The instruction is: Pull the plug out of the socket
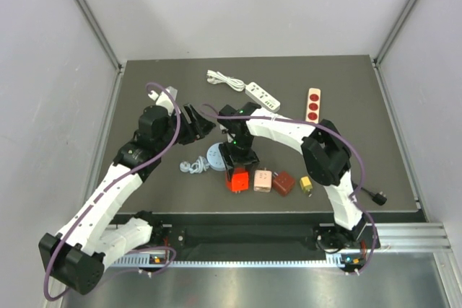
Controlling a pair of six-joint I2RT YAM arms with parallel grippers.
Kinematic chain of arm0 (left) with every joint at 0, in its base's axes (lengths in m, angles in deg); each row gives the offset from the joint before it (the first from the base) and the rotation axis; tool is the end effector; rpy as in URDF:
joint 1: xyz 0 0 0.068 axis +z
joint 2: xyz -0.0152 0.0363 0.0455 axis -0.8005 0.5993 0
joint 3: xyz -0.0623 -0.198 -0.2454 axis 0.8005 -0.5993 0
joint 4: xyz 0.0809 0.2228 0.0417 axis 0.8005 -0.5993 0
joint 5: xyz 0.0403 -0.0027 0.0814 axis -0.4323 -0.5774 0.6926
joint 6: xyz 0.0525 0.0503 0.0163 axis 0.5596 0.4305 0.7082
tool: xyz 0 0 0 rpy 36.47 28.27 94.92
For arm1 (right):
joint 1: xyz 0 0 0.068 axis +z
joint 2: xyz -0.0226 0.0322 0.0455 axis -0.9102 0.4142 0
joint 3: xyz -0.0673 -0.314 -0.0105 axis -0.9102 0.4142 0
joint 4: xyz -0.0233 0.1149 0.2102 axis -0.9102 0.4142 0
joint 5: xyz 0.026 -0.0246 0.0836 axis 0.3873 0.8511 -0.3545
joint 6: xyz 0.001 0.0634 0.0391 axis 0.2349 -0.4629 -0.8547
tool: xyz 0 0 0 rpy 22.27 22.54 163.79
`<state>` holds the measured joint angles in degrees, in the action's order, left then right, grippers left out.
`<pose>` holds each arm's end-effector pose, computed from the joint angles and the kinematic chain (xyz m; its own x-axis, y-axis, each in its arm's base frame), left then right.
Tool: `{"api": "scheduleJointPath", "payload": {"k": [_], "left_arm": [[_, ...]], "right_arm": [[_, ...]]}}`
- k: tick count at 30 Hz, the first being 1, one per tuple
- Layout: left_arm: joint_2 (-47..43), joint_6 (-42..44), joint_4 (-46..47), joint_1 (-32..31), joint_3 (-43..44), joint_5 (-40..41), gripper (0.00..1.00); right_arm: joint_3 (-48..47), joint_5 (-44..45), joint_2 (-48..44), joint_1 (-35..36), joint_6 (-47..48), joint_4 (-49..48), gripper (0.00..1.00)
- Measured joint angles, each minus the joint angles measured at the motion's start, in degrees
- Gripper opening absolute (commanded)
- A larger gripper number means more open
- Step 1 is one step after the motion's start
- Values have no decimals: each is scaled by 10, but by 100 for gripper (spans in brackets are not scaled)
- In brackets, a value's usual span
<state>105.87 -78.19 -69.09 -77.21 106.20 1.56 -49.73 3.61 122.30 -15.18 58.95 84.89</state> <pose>0.1688 -0.0864 0.3599 -0.6202 -0.4395 -0.6497 0.1712 0.7325 -0.6589 0.2460 0.3310 0.2240 -0.9188 -0.3656 0.1486 -0.3065 0.8982 0.3150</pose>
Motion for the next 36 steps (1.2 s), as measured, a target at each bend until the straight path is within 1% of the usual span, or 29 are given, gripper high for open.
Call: {"api": "scheduleJointPath", "payload": {"k": [1, 3, 5, 6, 7, 11, 12, 14, 15, 19, 23, 26, 28, 30, 34, 36], "left_arm": [[0, 2, 0, 0, 0, 0, 67], [-1, 6, 0, 0, 0, -1, 67], [-3, 9, 0, 0, -1, -2, 67], [-3, 10, 0, 0, -1, -2, 67], [-3, 10, 0, 0, -1, -2, 67], [-3, 10, 0, 0, -1, -5, 67], [-3, 10, 0, 0, -1, -7, 67], [-3, 10, 0, 0, -1, -7, 67], [-3, 10, 0, 0, -1, -6, 67], [-3, 13, 0, 0, -1, -6, 67], [4, 15, -1, 0, -1, -4, 67], [4, 10, 30, -2, 7, -16, 68], [-5, 14, 43, -4, 6, -18, 68], [-10, 19, 41, -2, -9, -14, 68], [-7, 23, 35, 0, -68, -15, 69], [-4, 23, 28, 0, -90, -15, 69]], "right_arm": [[-3, 6, 3, 0, 3, 2, 57], [-3, 17, 2, 0, 7, 3, 65], [-4, 24, 2, 0, 8, 1, 68], [-4, 24, 2, 0, 8, 0, 73], [-4, 25, 2, 0, 8, -1, 76], [-4, 25, 2, 0, 8, -11, 81], [-4, 25, 1, 0, 8, -13, 91], [-4, 28, -3, 0, 9, -17, 93], [-4, 32, -7, 0, 10, -18, 100], [-14, 53, -37, -4, 12, -23, 100], [-33, 77, -91, -16, 12, -44, 100], [-26, 119, -138, -21, 14, -64, 100], [6, 159, -183, -22, 13, -97, 100], [76, 205, -257, -24, 13, -153, 100], [267, 302, -445, -29, 3, -289, 100], [354, 348, -525, -29, -6, -352, 100]]}}
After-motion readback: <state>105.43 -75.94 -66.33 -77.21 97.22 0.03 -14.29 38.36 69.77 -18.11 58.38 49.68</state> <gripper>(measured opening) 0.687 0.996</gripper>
